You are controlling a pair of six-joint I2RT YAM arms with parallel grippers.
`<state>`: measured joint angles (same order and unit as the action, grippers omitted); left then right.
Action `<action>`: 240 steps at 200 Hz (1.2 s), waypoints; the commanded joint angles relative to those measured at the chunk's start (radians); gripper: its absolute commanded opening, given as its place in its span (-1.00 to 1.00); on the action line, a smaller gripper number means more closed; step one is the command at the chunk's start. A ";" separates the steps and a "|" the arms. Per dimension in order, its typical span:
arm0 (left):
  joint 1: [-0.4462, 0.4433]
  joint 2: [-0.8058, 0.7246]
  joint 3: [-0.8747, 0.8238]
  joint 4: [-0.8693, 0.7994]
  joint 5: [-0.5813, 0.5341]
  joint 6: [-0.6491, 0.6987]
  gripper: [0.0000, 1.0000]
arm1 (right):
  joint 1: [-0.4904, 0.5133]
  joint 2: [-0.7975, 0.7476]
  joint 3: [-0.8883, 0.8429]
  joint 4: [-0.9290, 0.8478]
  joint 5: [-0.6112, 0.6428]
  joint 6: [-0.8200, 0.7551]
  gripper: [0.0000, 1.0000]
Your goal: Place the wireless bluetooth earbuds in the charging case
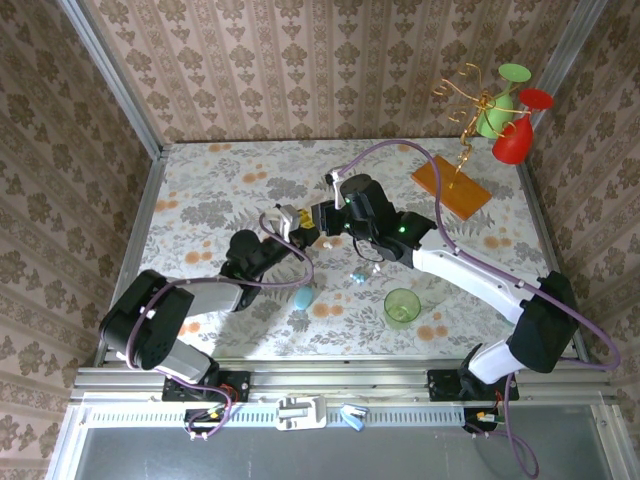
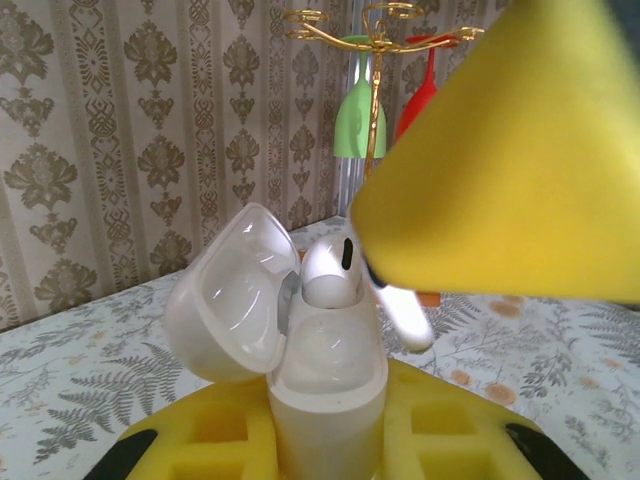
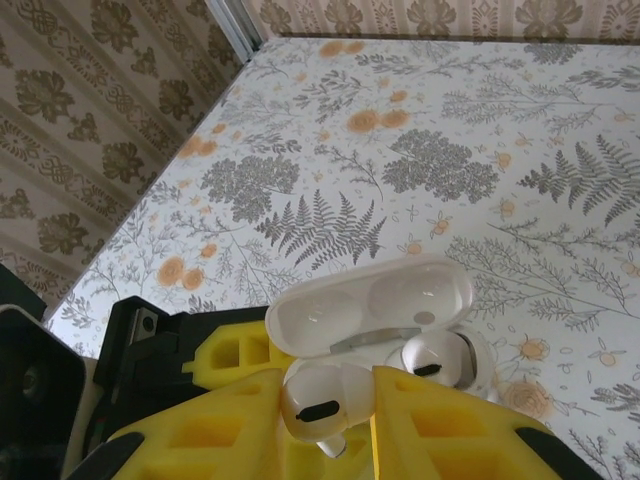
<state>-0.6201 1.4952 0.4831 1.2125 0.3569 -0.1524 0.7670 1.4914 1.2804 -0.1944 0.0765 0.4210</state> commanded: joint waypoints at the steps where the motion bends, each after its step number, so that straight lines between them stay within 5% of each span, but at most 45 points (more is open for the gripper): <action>1: -0.013 -0.004 0.031 0.055 -0.001 -0.059 -1.00 | 0.005 -0.009 -0.017 0.071 0.035 -0.005 -0.50; 240: -0.013 -0.082 0.079 0.005 -0.016 -0.174 -1.00 | -0.002 0.020 -0.116 0.194 0.016 0.045 -0.51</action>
<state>-0.6281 1.4681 0.5049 1.1564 0.3431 -0.3031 0.7666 1.5116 1.2037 0.0029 0.0830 0.4274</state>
